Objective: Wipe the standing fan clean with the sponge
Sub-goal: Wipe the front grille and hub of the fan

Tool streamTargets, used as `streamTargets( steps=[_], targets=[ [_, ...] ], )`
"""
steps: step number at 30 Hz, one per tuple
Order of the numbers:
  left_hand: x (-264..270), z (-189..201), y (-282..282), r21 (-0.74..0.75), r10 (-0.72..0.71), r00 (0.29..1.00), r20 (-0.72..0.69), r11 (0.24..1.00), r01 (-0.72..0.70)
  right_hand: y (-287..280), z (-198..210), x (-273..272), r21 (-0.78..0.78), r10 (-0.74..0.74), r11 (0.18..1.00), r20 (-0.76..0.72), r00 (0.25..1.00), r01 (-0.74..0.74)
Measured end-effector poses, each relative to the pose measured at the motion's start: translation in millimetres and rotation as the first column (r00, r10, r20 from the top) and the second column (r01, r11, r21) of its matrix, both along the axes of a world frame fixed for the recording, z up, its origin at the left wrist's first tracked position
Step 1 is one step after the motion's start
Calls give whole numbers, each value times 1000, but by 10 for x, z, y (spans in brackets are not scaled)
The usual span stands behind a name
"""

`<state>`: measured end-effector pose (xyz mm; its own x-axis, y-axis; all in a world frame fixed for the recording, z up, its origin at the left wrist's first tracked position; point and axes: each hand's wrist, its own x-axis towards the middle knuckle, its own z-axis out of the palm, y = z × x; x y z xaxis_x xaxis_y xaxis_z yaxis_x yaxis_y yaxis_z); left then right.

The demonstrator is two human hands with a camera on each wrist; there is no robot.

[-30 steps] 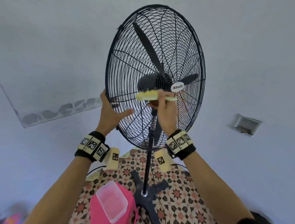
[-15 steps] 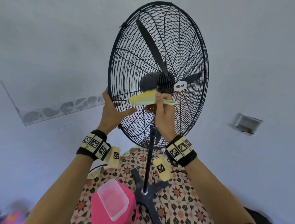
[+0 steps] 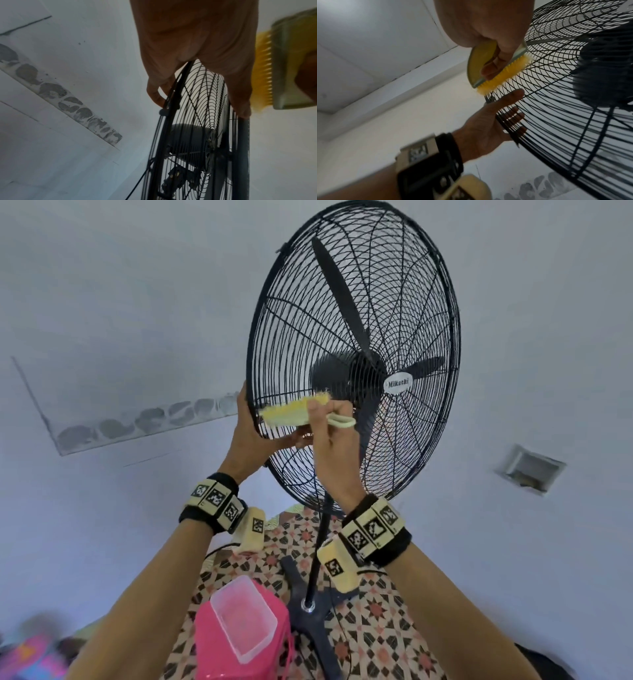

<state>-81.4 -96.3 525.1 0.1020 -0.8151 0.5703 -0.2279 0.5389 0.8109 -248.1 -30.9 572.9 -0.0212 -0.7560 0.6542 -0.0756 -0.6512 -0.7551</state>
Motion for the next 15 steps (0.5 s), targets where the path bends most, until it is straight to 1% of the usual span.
streamTargets(
  steps=[3, 5, 6, 7, 11, 12, 13, 15],
  targets=[
    [15, -57, 11, 64, -47, 999, 1, 997, 47, 57, 36, 7, 21, 40, 999, 85, 996, -42],
    [-15, -84, 20, 76, -54, 999, -5, 996, 55, 79, 21, 10, 18, 76, 997, 66, 995, -77],
    [-23, -86, 21, 76, -55, 998, -8, 996, 55, 59, 10, -7, 26, 71, 997, 54, 996, -72],
    [-29, -75, 22, 80, -58, 998, -10, 995, 58, 11, 8, -53, 49, 43, 998, 51, 998, -45],
    [0, -53, 31, 110, -79, 997, -23, 991, 81, -319, 107, -394, 180, -160, 974, 115, 980, 138],
    [0, -44, 37, 106, -80, 997, -17, 991, 81, -339, 126, -416, 181, -167, 973, 119, 979, 144],
    [-3, -37, 39, 103, -78, 997, -13, 992, 79, -295, 138, -370, 158, -131, 981, 114, 985, 112],
    [-10, -30, 45, 102, -66, 998, -2, 993, 66, -126, 101, -178, 87, 2, 996, 64, 998, -8]
  ],
)
